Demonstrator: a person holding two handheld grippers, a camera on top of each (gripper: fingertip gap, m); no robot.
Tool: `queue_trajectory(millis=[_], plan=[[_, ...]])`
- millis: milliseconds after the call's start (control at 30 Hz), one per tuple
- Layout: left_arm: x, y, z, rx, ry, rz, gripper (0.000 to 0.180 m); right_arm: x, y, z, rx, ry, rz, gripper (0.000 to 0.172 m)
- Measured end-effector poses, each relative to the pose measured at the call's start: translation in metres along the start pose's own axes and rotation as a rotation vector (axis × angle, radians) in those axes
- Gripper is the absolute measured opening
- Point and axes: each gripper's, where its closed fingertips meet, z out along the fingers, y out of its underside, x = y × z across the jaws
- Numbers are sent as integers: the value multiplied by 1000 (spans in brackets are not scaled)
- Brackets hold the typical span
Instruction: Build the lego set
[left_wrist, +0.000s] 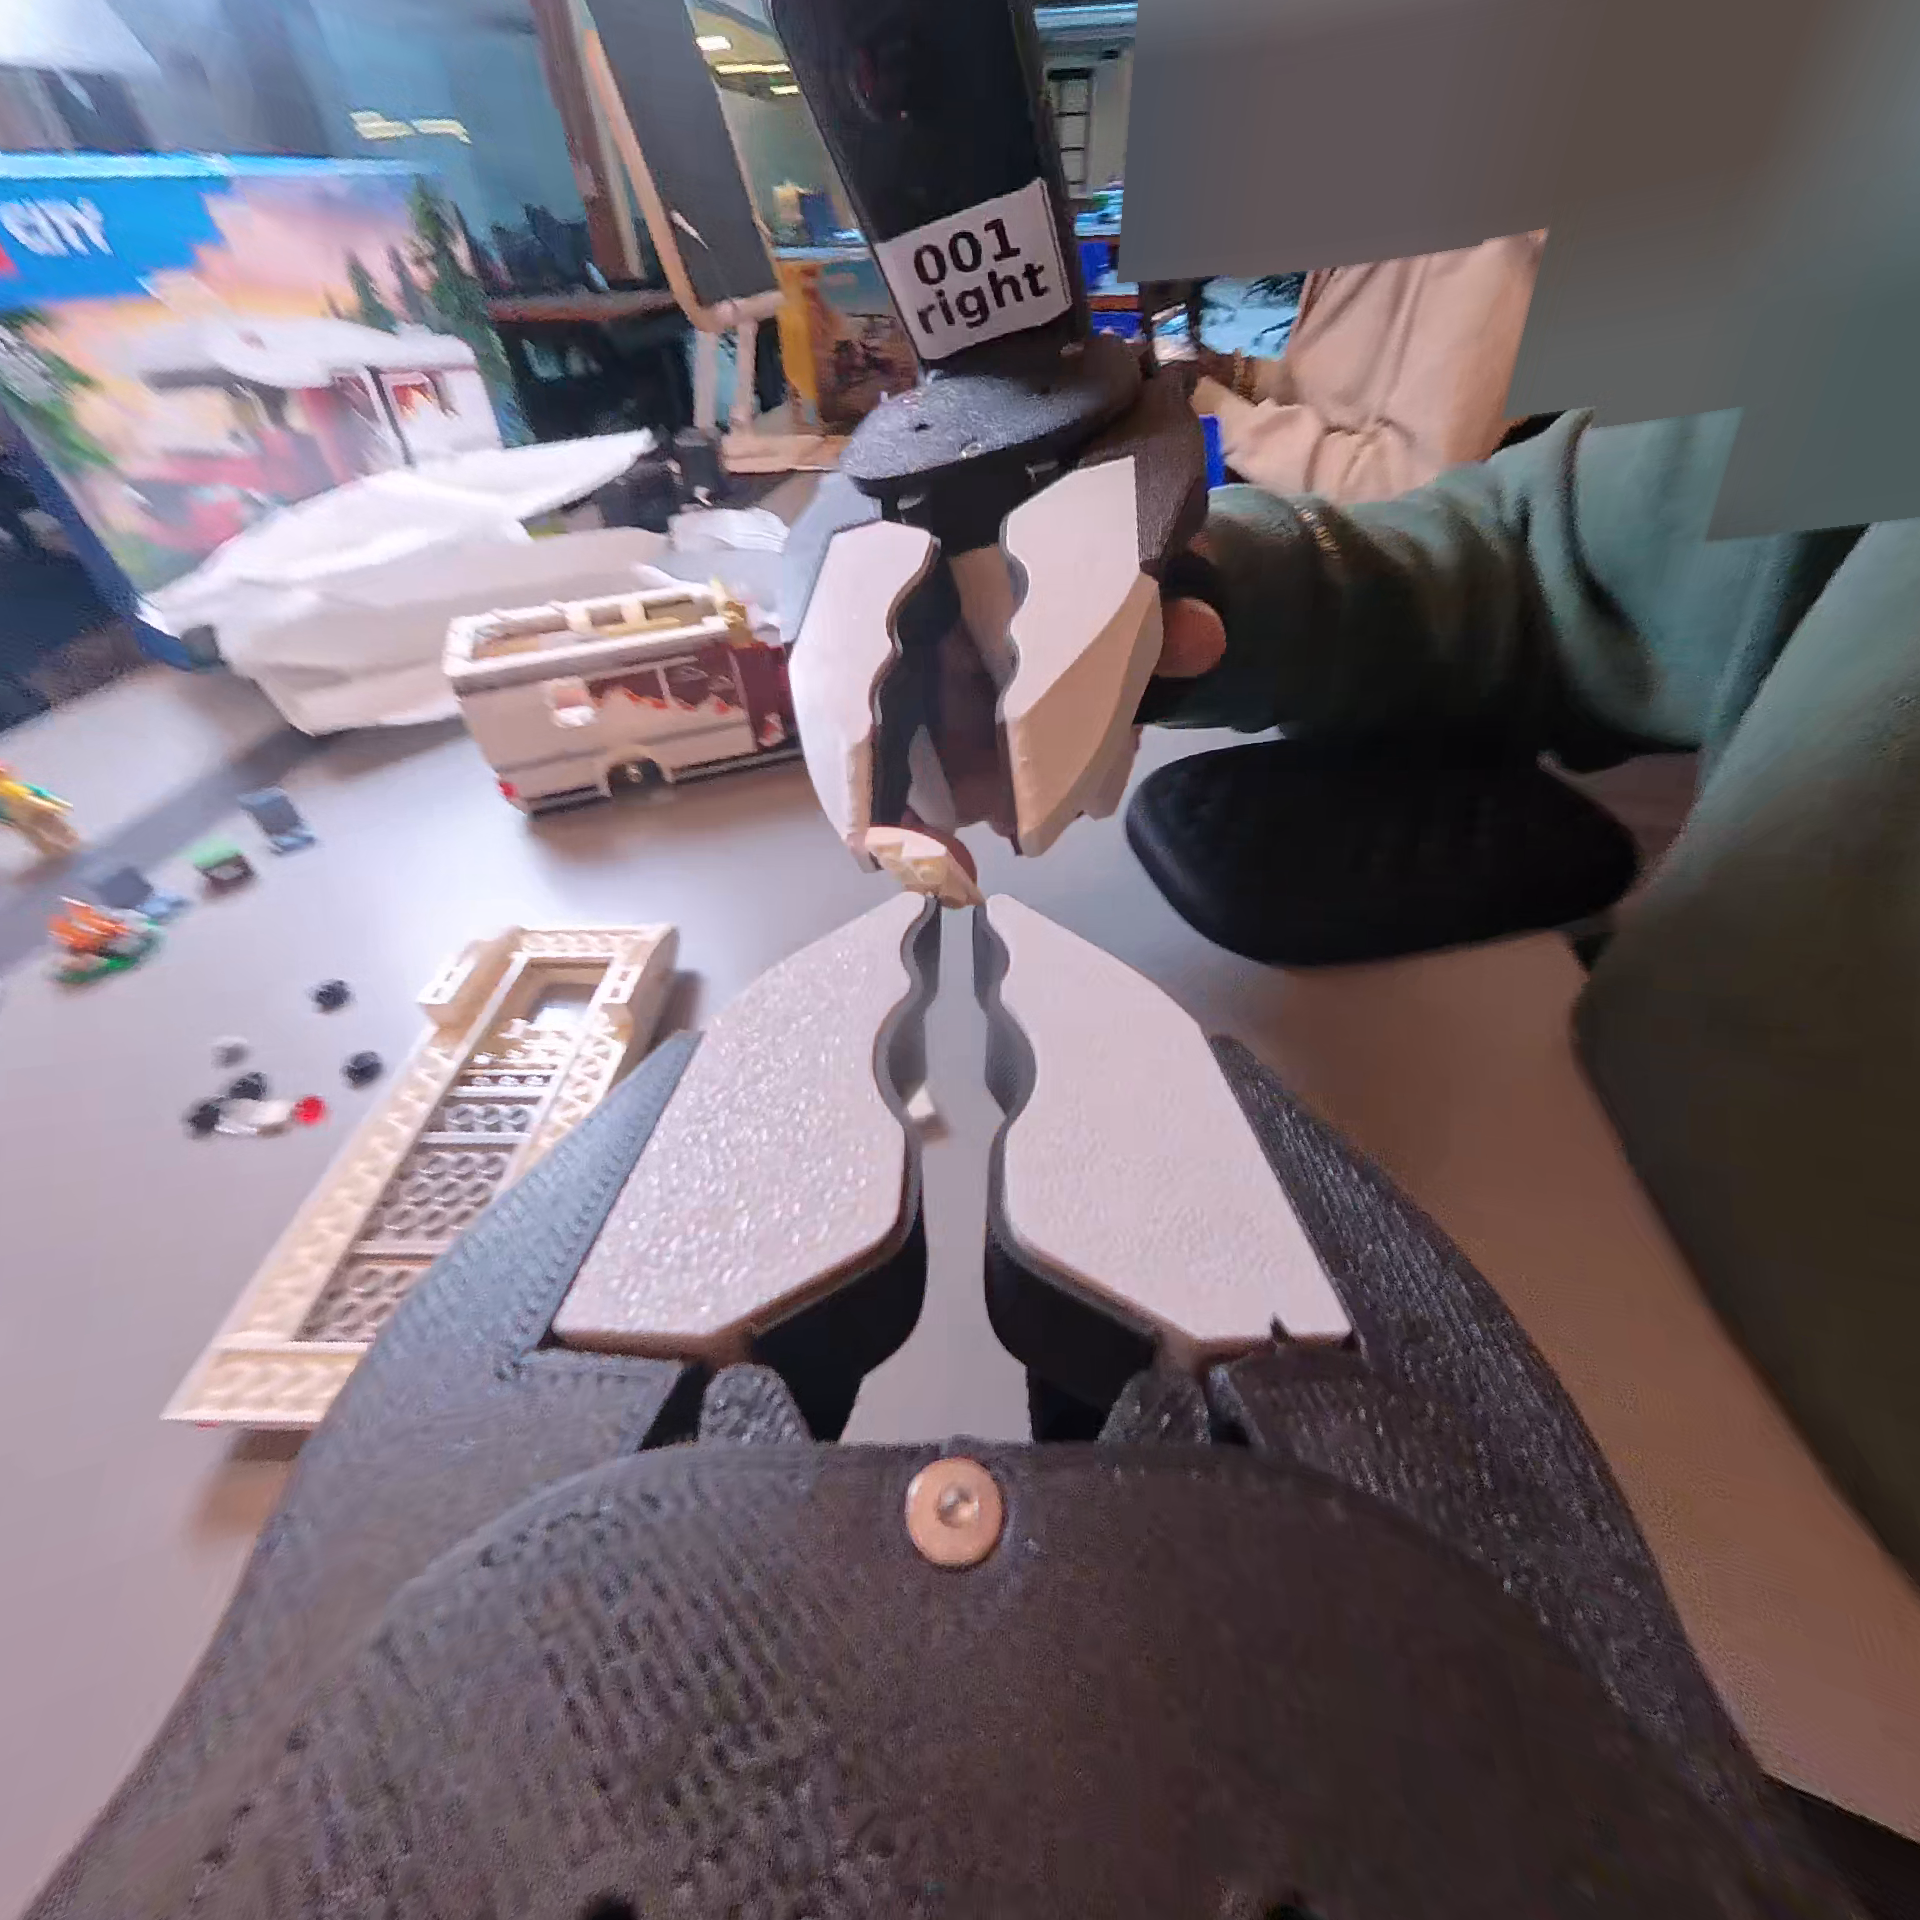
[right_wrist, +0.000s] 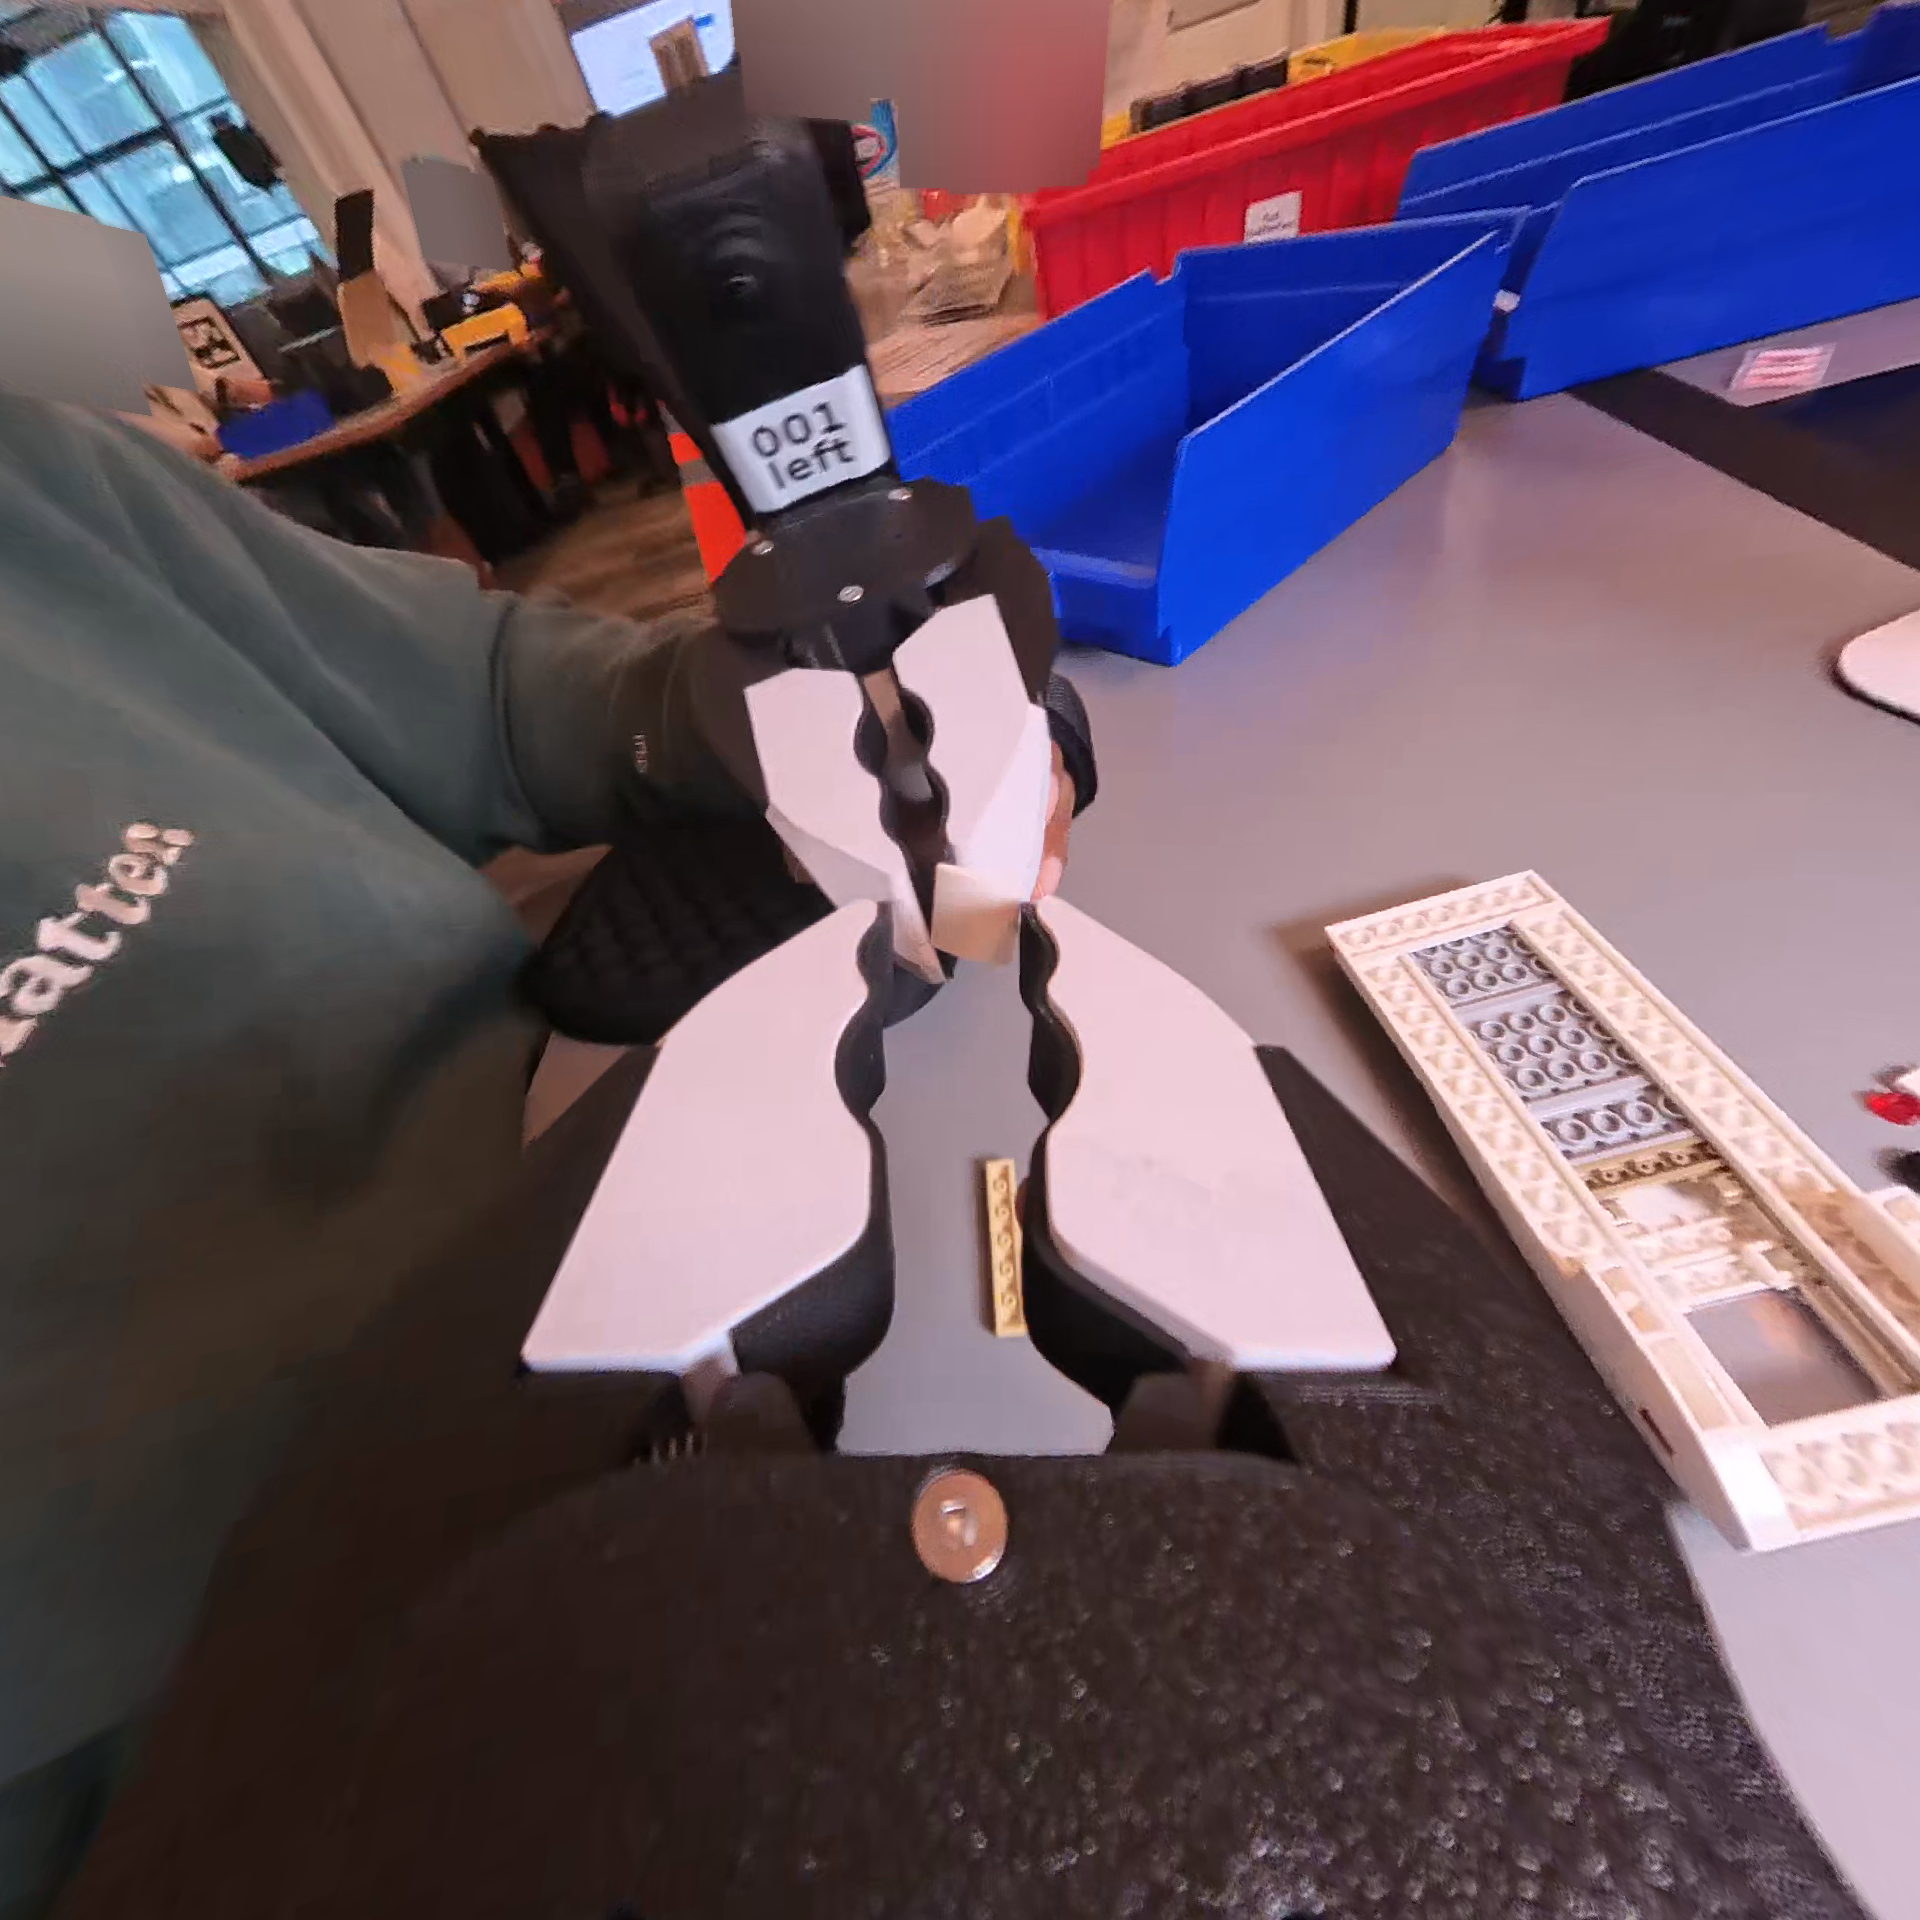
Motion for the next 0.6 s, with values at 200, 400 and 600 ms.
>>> queue_trajectory(millis=[200,400,600], plan=[[-5,-2,-1,5,-88,105,0,3,0,5,-38,137,-163,11],[-13,12,0,-77,-101,79,0,19,10,-5,-109,165,-163,8],[-19,49,-5,-292,-60,89,0,32,52,-27,-373,164,-164,16]])
